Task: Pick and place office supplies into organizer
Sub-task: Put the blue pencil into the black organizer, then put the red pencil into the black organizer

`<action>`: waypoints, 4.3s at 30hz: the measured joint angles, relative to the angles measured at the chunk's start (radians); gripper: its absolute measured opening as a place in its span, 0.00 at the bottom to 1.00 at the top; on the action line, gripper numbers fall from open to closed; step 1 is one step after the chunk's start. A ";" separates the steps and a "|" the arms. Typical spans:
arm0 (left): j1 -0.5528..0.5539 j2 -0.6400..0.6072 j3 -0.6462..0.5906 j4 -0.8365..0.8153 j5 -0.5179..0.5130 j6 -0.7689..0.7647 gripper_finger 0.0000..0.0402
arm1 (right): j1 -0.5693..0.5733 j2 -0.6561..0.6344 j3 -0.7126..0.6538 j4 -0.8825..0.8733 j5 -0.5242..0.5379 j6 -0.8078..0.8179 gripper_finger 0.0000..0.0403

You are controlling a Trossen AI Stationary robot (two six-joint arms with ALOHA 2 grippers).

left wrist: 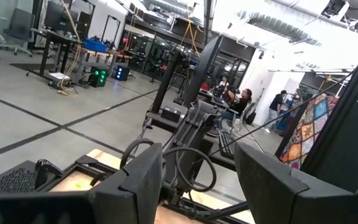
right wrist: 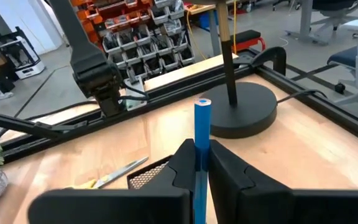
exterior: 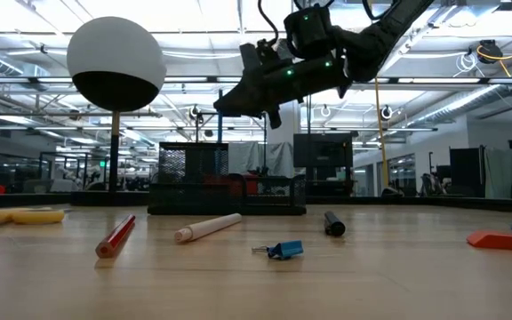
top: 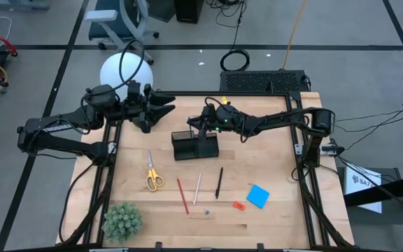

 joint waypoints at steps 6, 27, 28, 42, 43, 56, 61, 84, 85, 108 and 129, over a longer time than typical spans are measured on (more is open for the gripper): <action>0.000 0.000 0.000 0.012 0.000 0.000 0.49 | 0.000 -0.001 0.000 -0.021 0.000 -0.009 0.04; 0.000 0.000 0.000 0.015 0.001 0.001 0.49 | 0.001 -0.001 0.000 -0.025 0.029 0.040 0.10; 0.000 0.000 0.000 0.015 0.001 0.001 0.49 | 0.001 -0.001 0.000 -0.024 0.034 0.041 0.10; 0.000 0.000 0.000 0.015 0.000 0.002 0.49 | 0.013 -0.001 0.000 -0.025 0.033 0.041 0.21; 0.000 0.000 0.000 0.014 0.000 0.002 0.49 | 0.013 -0.001 0.000 -0.025 0.033 0.041 0.23; 0.000 0.000 0.000 0.014 0.001 0.000 0.49 | 0.016 -0.004 0.001 0.047 0.057 0.041 0.38; -0.001 0.000 0.000 0.013 0.015 -0.025 0.49 | 0.023 -0.032 0.001 0.043 0.053 0.031 0.38; -0.006 0.000 0.000 -0.049 0.110 -0.023 0.49 | 0.024 -0.430 0.001 -0.470 -0.133 -0.079 0.36; -0.006 0.000 0.000 -0.049 0.123 -0.022 0.49 | 0.028 -0.436 0.001 -0.482 -0.136 -0.080 0.36; -0.191 0.012 0.000 -0.415 0.220 0.167 0.49 | 0.039 -0.465 0.000 -0.504 -0.131 -0.082 0.35; -0.374 0.377 0.273 -0.904 0.203 0.676 0.49 | 0.039 -0.474 0.000 -0.515 -0.132 -0.061 0.35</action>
